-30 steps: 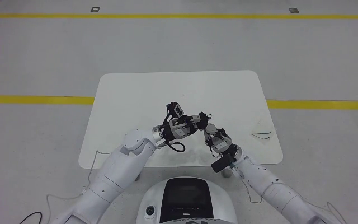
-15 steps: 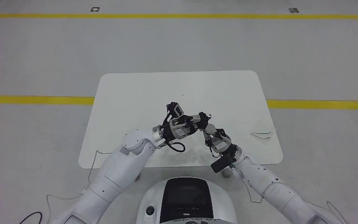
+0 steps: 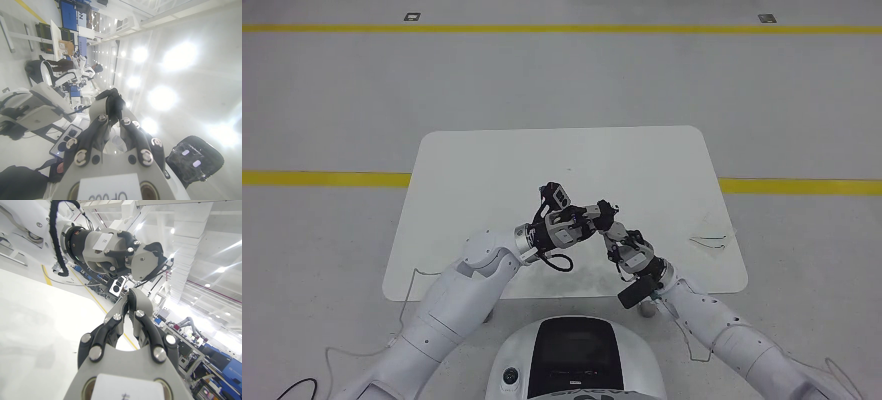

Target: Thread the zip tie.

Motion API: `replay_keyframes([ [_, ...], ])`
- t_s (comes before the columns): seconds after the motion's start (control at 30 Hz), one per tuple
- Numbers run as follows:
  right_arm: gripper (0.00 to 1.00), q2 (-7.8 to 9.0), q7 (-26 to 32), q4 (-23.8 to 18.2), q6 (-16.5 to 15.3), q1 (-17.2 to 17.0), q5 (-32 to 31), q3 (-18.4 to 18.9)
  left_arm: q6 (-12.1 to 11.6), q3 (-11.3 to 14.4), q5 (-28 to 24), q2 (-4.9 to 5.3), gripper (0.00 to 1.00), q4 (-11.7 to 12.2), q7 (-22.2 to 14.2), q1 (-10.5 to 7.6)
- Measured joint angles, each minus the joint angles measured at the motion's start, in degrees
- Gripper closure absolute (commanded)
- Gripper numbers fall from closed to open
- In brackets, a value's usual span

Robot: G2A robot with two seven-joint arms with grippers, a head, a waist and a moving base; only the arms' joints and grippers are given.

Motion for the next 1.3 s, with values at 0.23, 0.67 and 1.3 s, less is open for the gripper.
replay_keyframes([
  [0.23, 1.00, 0.13, 0.13, 0.12, 0.00, 0.28, 0.00, -0.56, 0.00, 0.00, 0.00, 0.00, 1.00, 0.00, 0.00, 0.00],
  [0.67, 1.00, 0.41, 0.33, 0.20, 0.00, 0.84, 0.00, -1.44, 0.00, 0.00, 0.00, 0.00, 1.00, 0.00, 0.00, 0.00],
  [1.3, 1.00, 0.79, 1.00, 0.37, 0.00, 2.15, 0.00, -3.49, 0.00, 0.00, 0.00, 0.00, 1.00, 0.00, 0.00, 0.00],
])
